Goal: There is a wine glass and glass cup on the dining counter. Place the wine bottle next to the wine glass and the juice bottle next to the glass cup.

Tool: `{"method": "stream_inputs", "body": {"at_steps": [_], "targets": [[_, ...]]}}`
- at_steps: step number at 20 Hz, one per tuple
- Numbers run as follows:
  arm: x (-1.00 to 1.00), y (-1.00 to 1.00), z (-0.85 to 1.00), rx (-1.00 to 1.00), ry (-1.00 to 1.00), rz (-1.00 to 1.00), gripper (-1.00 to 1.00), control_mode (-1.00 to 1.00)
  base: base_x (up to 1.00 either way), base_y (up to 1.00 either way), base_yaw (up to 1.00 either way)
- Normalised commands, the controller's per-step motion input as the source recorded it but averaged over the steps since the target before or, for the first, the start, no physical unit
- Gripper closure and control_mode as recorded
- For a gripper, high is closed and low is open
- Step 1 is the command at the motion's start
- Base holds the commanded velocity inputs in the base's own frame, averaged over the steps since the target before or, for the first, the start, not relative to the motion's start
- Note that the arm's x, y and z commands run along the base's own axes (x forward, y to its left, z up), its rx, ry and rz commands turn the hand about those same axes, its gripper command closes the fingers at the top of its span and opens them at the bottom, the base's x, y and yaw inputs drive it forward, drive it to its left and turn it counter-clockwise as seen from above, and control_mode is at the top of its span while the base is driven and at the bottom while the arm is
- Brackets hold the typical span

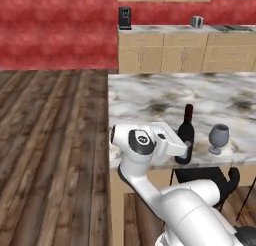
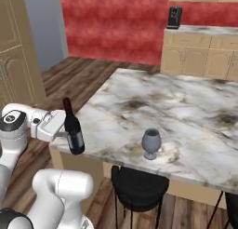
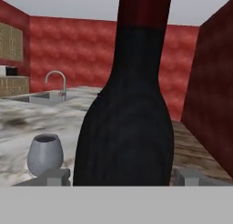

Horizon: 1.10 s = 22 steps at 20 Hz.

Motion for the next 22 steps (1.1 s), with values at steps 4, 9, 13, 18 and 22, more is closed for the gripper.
{"method": "stream_inputs", "body": {"at_steps": [4,9,13,18,22], "targets": [[0.0,0.0,0.0,0.0,0.0,0.0,1.0,1.0,0.63,0.18,-0.37],[0.0,0.0,0.0,0.0,0.0,0.0,1.0,1.0,0.57,0.15,-0.35],[0.0,0.0,0.0,0.0,0.0,0.0,1.0,1.0,0.28,0.08,-0.22],[0.0,0.0,0.0,0.0,0.0,0.0,1.0,1.0,0.0,0.0,0.0],[0.0,0.0,0.0,0.0,0.0,0.0,1.0,1.0,0.0,0.0,0.0]]}}
